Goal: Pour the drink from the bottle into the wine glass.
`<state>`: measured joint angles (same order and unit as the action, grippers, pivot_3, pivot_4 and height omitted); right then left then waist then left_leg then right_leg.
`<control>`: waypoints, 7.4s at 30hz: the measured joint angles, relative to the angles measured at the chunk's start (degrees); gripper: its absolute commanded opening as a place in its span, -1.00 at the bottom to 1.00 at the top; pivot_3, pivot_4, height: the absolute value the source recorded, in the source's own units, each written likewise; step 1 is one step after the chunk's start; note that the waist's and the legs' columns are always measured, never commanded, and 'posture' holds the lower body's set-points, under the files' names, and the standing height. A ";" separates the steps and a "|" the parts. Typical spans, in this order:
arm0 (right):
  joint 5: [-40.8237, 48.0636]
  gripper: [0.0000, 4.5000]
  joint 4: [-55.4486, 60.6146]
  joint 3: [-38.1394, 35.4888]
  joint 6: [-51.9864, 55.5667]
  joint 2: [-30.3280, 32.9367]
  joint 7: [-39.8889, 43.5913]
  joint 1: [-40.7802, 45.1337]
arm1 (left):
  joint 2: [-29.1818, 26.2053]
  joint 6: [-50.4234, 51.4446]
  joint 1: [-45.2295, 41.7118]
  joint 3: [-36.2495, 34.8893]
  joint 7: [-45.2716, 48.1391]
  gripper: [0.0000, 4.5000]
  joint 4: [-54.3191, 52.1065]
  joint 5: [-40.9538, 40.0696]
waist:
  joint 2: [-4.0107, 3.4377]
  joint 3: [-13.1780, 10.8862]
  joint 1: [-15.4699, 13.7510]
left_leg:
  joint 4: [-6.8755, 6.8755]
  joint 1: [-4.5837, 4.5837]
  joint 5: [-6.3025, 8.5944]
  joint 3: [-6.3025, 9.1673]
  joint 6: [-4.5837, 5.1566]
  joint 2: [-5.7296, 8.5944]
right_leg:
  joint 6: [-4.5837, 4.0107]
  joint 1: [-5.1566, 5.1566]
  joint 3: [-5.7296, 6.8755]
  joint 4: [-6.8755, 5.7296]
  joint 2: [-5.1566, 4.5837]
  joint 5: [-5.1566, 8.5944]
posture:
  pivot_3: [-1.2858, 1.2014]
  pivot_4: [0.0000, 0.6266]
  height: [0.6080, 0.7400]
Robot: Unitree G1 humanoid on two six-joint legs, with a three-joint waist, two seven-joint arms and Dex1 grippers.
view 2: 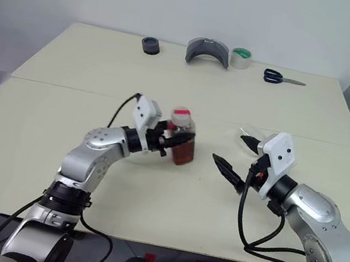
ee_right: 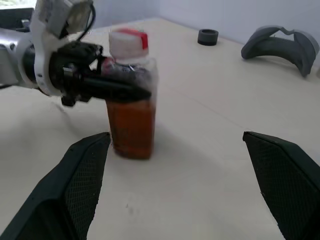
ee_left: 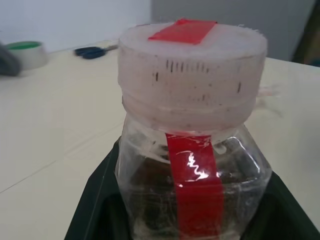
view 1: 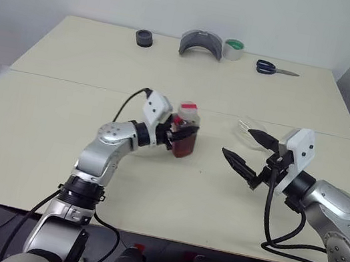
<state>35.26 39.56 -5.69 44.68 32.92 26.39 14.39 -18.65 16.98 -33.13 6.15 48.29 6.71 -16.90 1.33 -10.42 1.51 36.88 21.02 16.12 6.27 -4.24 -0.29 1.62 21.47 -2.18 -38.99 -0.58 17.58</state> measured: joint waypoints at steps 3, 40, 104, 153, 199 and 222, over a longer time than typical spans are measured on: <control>1.94 1.00 0.84 0.01 2.90 -0.55 -2.51 2.71 | 0.77 -1.46 -2.08 1.61 4.80 -0.17 2.87 -0.05 | 0.00 0.00 0.05 | -0.03 0.01 0.00 -0.02 0.01 -0.01 | 0.00 0.03 0.00 0.01 0.03 0.00 | 0.03 -0.52 1.00; -6.11 0.15 -4.04 10.85 4.98 -10.80 -8.62 12.43 | 2.53 -7.57 -7.63 3.28 18.83 -0.17 11.95 0.63 | -0.02 0.01 0.28 | 0.14 0.73 -0.01 0.02 0.04 -0.06 | -0.05 0.79 0.03 -0.20 0.08 -0.06 | 0.03 -0.52 1.00; -9.39 0.87 -2.28 11.74 5.92 -12.59 -12.76 11.75 | 1.68 -9.33 -12.57 4.08 22.71 -0.17 18.40 1.42 | -0.03 0.00 0.38 | 0.29 0.72 -0.04 -0.01 0.09 -0.10 | -0.08 0.92 0.01 -0.65 0.17 -0.06 | 0.03 -0.52 1.00; -7.10 0.75 0.88 6.04 2.76 -10.91 -4.14 8.52 | 0.77 -11.81 -11.20 4.38 21.31 -0.19 16.34 2.17 | -0.08 -0.03 0.55 | 0.49 0.83 -0.05 -0.08 0.08 -0.08 | -0.09 1.05 -0.08 -0.92 -0.10 -0.07 | 0.03 -0.52 1.00; -7.05 0.44 -19.04 11.37 -6.28 -4.54 16.67 17.88 | 0.28 -11.49 -14.81 4.25 27.49 -0.19 20.90 1.83 | -0.20 -0.12 0.58 | 0.98 0.86 0.05 -0.02 0.27 -0.18 | -0.13 0.93 -0.05 -0.95 0.38 -0.22 | 0.03 -0.52 1.00; -4.92 0.58 -7.82 8.61 -0.93 -5.52 5.74 11.75 | -0.21 -10.87 -14.98 3.19 26.72 -0.19 20.81 1.70 | -0.21 -0.13 0.43 | 0.97 0.87 0.05 0.01 0.26 -0.18 | -0.12 0.93 -0.03 -0.94 0.37 -0.22 | 0.03 -0.52 1.00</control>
<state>30.33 31.74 2.93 43.75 27.40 32.14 26.15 -18.86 6.11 -48.10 9.34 75.01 27.52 -15.19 1.12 -10.55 1.94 37.86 21.89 16.17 6.28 -3.98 -0.47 1.49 22.41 -2.21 -39.93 -0.21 17.36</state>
